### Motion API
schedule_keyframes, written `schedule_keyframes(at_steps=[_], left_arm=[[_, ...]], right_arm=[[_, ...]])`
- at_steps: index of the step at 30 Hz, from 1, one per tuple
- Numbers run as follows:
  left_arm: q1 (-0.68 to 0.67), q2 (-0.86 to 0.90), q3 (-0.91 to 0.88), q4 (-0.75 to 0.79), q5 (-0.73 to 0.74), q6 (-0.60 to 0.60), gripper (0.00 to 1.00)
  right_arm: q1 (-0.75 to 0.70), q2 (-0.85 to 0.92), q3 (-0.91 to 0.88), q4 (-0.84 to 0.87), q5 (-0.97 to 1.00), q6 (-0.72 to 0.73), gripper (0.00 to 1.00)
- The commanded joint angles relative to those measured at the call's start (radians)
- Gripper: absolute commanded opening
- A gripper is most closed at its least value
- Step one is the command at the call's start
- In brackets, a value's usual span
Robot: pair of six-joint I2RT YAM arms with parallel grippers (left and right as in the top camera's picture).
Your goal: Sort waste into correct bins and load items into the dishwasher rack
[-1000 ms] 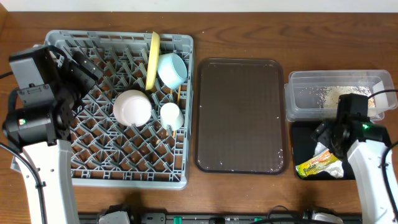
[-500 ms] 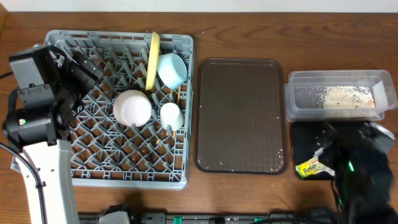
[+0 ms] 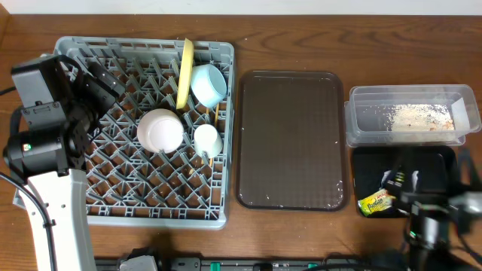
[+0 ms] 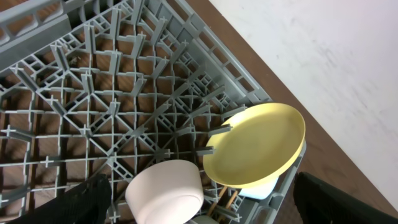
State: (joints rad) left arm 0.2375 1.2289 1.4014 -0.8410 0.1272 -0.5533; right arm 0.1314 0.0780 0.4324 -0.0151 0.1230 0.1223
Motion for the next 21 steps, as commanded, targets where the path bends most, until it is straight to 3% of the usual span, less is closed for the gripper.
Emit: schedule_keyframes(at_steps=[1, 13, 21], left_arm=[[-0.005, 0.0, 0.003, -0.001, -0.013, -0.002, 0.95], [-0.005, 0.0, 0.003, -0.001, -0.013, -0.002, 0.95], [-0.005, 0.0, 0.003, -0.001, -0.013, -0.001, 0.95]], right_arm=[[-0.037, -0.002, -0.093, 0.014, -0.129, -0.101, 0.99], [-0.063, -0.074, -0.371, 0.063, -0.139, -0.101, 0.99], [-0.063, -0.073, -0.427, 0.027, -0.072, -0.093, 0.99]])
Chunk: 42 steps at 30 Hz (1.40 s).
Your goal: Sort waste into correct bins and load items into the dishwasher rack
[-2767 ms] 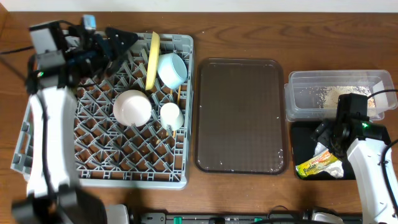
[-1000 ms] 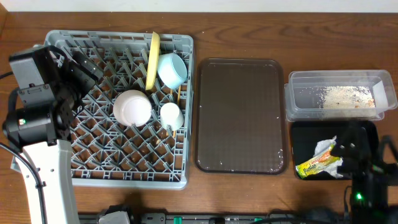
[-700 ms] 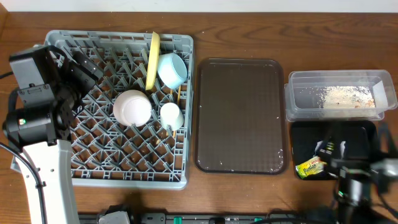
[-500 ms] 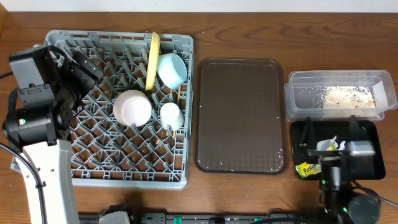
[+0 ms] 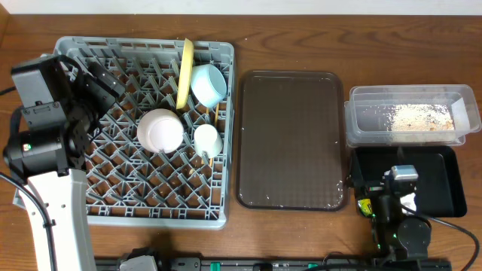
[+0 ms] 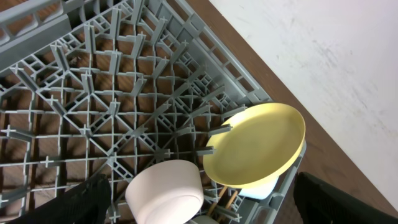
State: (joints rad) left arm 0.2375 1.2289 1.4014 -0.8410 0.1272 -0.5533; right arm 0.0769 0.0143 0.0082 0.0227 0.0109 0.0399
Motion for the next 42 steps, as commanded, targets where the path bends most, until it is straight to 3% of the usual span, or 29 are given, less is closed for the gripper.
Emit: schedule_keyframes(at_steps=[1, 4, 42], left_arm=[[-0.005, 0.0, 0.003, -0.001, -0.013, -0.002, 0.95], [-0.005, 0.0, 0.003, -0.001, -0.013, -0.002, 0.95], [-0.005, 0.0, 0.001, -0.001, -0.013, -0.002, 0.95]], right_arm=[[-0.008, -0.01, -0.003, -0.025, 0.045, -0.011, 0.99], [-0.008, -0.01, -0.003, -0.101, 0.044, -0.016, 0.99], [-0.008, -0.01, -0.003, -0.094, 0.034, -0.041, 0.99]])
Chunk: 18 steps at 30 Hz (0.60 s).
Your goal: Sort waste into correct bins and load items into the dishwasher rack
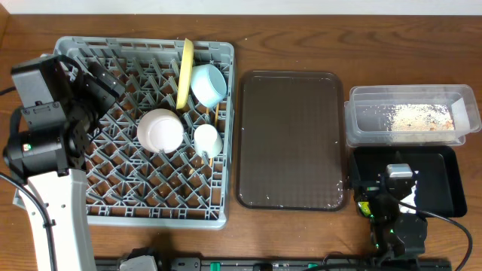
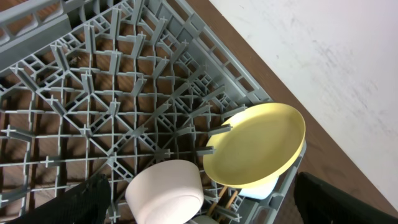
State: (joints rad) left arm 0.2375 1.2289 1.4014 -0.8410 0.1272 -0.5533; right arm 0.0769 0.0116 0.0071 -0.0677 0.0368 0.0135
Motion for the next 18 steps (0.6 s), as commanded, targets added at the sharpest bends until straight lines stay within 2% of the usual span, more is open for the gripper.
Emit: schedule_keyframes(at_steps=[1, 8, 18], left_arm=[[-0.005, -0.003, -0.002, -0.001, -0.012, -0.002, 0.95], [-0.015, -0.126, -0.068, -0.001, -0.013, -0.001, 0.95], [-0.167, -0.499, -0.35, -0.012, -0.012, 0.003, 0.95]], right_arm=[[-0.008, -0.007, -0.002, -0.004, 0.008, -0.014, 0.99], [-0.008, -0.007, -0.002, -0.004, 0.008, -0.014, 0.99], [-0.008, -0.007, -0.002, -0.004, 0.008, -0.014, 0.99]])
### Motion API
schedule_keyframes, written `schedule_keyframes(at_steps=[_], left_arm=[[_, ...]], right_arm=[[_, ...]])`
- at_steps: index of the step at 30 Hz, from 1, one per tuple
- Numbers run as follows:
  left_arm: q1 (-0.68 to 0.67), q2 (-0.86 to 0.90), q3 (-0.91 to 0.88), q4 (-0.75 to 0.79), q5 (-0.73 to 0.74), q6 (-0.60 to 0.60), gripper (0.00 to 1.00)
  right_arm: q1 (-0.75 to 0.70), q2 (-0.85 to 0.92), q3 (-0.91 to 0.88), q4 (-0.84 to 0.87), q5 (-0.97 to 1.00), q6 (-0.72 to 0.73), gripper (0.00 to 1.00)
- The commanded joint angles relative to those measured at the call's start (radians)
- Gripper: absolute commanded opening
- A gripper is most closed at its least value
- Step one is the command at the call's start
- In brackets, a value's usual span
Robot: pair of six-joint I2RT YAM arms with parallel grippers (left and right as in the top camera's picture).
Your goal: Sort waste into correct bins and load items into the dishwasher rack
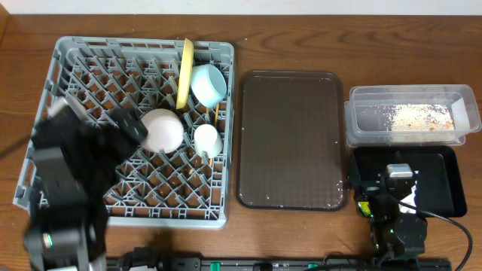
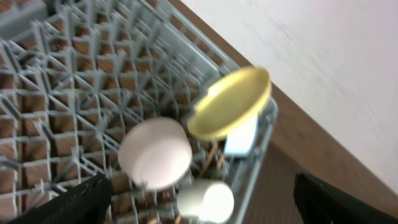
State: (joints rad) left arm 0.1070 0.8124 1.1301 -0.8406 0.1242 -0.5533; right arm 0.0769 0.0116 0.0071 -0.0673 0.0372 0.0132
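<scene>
The grey dishwasher rack (image 1: 90,207) at the left holds an upright yellow plate (image 1: 184,71), a light blue cup (image 1: 208,84), a white bowl (image 1: 162,129) and a small white cup (image 1: 205,139). My left gripper (image 1: 129,128), blurred by motion, hangs over the rack just left of the bowl. In the left wrist view the left gripper (image 2: 202,190) is open with nothing between its fingers, above the bowl (image 2: 155,152), the cup (image 2: 206,200) and the plate (image 2: 230,102). My right arm (image 1: 395,214) sits at the black bin's front edge; its fingers do not show.
A brown tray (image 1: 291,139) lies in the middle. At the right stands a clear container (image 1: 410,115) with food scraps. In front of it is a black bin (image 1: 440,177) with a yellow wrapper (image 1: 364,205) at its front left corner.
My left arm has moved from the rack's left rear corner toward the front and now hangs over the rack's middle left, still open. The right arm has not moved.
At first my right arm was blurred over the black bin's front, with the yellow wrapper lying inside. Then it stood still at the bin's front edge and stayed there. My left gripper held open over the rack's left rear throughout, and has now shifted forward.
</scene>
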Motion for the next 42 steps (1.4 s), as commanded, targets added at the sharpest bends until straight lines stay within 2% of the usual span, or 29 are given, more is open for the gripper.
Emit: schedule_keyframes(at_steps=[1, 9, 12, 16, 21, 24, 26, 34, 42], left_arm=[[-0.05, -0.123, -0.114, -0.015, -0.01, 0.002, 0.95], [-0.097, -0.467, -0.462, -0.012, -0.01, 0.002, 0.95], [-0.097, -0.576, -0.589, 0.055, -0.01, -0.01, 0.95], [-0.097, -0.676, -0.74, 0.336, -0.013, -0.009, 0.95], [-0.097, -0.752, -0.908, 0.824, -0.014, 0.014, 0.95], [-0.097, -0.774, -0.983, 1.027, -0.014, 0.045, 0.95], [-0.097, -0.795, -1.028, 1.106, -0.014, 0.064, 0.95], [-0.097, -0.811, -1.127, 1.112, -0.013, 0.12, 0.95], [-0.108, -0.811, -1.126, 0.91, -0.013, 0.36, 0.95]], right_arm=[[-0.008, -0.007, -0.002, -0.004, 0.007, -0.014, 0.99], [-0.008, -0.007, -0.002, -0.004, 0.007, -0.014, 0.99], [-0.008, -0.007, -0.002, -0.004, 0.007, -0.014, 0.99], [-0.008, -0.007, -0.002, -0.004, 0.007, -0.014, 0.99], [-0.008, -0.007, -0.002, -0.004, 0.007, -0.014, 0.99], [-0.008, -0.007, -0.002, -0.004, 0.007, -0.014, 0.99], [-0.008, -0.007, -0.002, -0.004, 0.007, -0.014, 0.99], [-0.008, -0.007, -0.002, -0.004, 0.007, -0.014, 0.99], [-0.008, -0.007, -0.002, -0.004, 0.007, -0.014, 0.99]])
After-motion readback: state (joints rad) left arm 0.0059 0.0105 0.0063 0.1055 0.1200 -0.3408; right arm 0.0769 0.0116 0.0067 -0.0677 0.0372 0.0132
